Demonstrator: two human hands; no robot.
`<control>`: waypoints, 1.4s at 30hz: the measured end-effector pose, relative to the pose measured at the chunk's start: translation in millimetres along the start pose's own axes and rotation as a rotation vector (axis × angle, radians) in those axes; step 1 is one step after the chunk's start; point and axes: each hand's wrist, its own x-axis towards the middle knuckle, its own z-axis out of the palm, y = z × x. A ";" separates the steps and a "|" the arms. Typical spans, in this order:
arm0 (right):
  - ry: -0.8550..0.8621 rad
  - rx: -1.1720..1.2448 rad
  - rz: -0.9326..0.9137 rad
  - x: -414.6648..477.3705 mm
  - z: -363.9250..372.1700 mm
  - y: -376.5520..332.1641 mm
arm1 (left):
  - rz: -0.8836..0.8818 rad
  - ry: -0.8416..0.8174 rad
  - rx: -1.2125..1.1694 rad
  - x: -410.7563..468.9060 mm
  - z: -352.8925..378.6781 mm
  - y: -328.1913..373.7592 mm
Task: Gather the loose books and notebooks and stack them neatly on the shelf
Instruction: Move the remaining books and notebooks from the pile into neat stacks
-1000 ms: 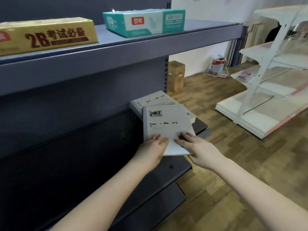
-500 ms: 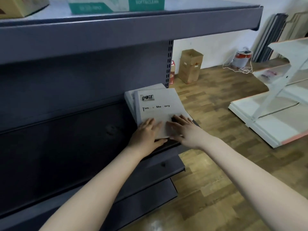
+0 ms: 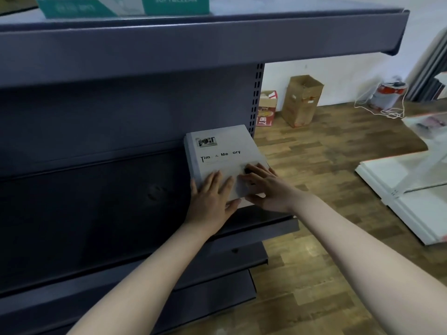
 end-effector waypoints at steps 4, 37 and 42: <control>0.022 0.001 -0.015 0.7 5.5 5.5 | -0.012 -0.043 0.001 -1.2 -3.1 1.0; -0.177 -0.183 0.140 6.2 -15.5 -23.1 | 0.068 -0.259 -0.115 -0.8 -25.7 -12.5; -0.075 -0.120 0.072 21.3 -16.5 -72.5 | 0.054 -0.188 -0.126 -25.8 -43.5 -42.9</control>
